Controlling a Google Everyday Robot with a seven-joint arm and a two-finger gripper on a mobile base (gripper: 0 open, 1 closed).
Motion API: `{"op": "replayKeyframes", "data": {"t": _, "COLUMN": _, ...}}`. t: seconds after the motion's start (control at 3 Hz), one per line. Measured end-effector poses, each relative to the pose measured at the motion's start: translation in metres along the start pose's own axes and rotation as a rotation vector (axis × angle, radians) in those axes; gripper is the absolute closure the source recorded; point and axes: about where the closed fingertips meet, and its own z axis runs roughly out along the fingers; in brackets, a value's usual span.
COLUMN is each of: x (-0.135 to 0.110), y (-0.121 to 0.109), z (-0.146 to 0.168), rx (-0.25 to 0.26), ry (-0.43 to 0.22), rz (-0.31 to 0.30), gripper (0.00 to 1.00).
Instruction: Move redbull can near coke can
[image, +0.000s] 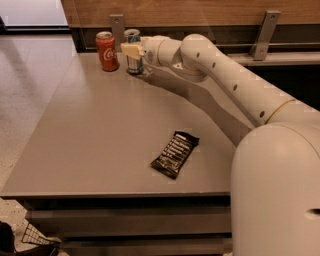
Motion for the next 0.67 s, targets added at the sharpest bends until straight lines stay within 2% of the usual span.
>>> {"op": "replayKeyframes", "data": {"t": 0.33, "x": -0.0001, "y": 0.0010, "z": 0.0002, "rx": 0.001, "ry": -0.004, "rz": -0.002, "gripper": 1.00}}
{"op": "replayKeyframes", "data": {"t": 0.67, "x": 0.0003, "y": 0.0034, "z": 0.0026, "rx": -0.003, "ry": -0.003, "rz": -0.001, "gripper": 0.82}}
